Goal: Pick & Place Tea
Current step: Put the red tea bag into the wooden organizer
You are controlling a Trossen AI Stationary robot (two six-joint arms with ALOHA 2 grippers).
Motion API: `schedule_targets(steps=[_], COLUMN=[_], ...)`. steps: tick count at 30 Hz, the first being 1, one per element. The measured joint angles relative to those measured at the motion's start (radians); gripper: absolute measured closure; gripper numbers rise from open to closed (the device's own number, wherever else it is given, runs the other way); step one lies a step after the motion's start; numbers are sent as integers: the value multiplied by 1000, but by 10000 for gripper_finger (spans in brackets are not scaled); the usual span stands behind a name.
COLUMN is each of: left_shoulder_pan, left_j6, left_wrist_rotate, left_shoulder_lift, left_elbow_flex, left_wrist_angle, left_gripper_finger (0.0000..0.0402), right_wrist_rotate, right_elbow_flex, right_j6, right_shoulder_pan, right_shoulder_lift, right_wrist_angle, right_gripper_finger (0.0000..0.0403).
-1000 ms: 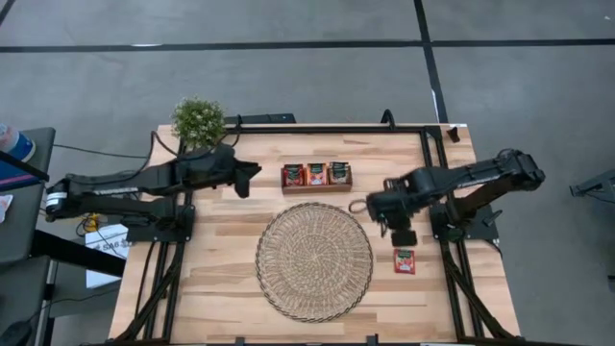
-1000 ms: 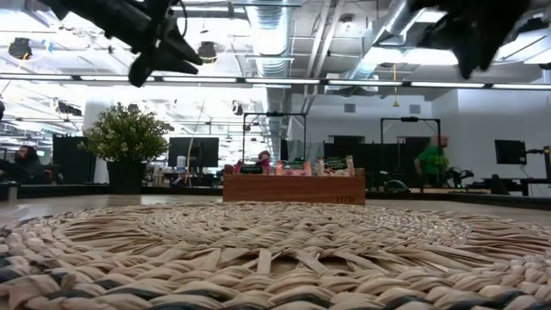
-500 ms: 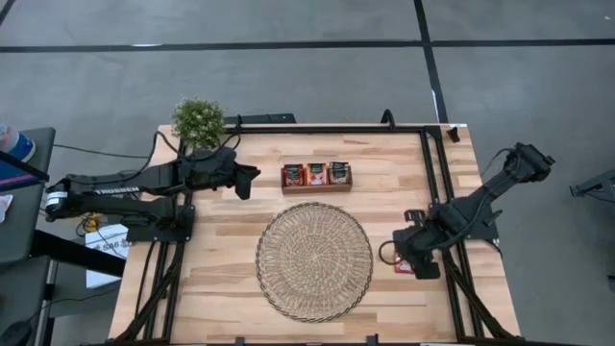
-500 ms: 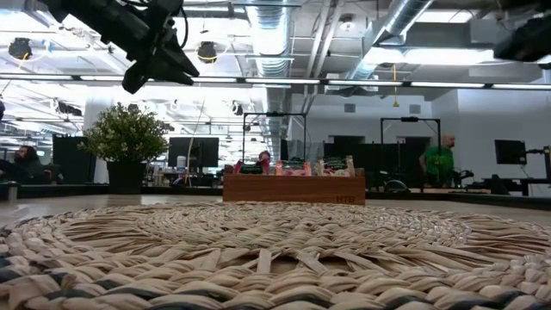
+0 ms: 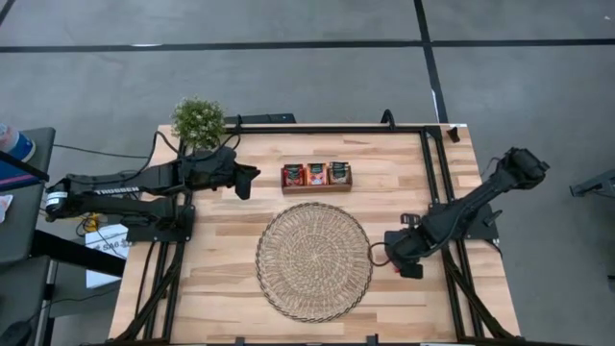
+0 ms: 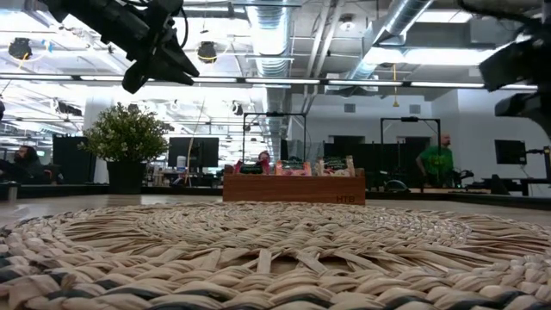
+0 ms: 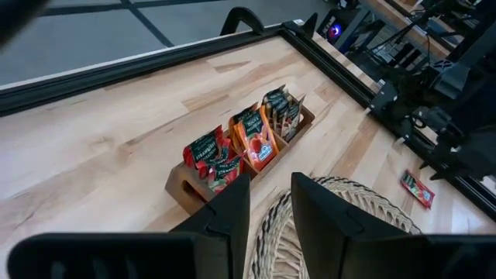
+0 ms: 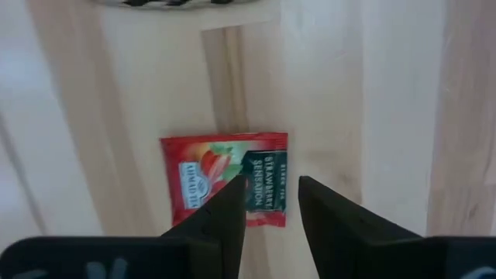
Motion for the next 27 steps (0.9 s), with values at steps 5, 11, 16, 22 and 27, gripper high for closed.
schedule_targets(steps=[5, 11, 16, 22, 27], left_shoulder_pan=[0, 0, 0, 0, 0], left_j6=[1, 4, 11, 11, 12], left_wrist_rotate=[0, 0, 0, 0, 2], left_shoulder_lift=[0, 0, 0, 0, 0], left_elbow_flex=[0, 0, 0, 0, 0], left_wrist_angle=[0, -3, -3, -3, -3], left_gripper_finger=[314, 314, 314, 314, 314], right_wrist_rotate=[-3, -4, 37, 90, 75], right_elbow_flex=[0, 0, 0, 0, -51], right_j6=[0, -1, 31, 35, 62], right_shoulder_pan=[-10, 24, 49, 46, 41], right_shoulder_lift=[49, 114, 157, 167, 165], right_wrist_angle=[16, 43, 45, 47, 83], right_gripper_finger=[290, 290, 290, 290, 290])
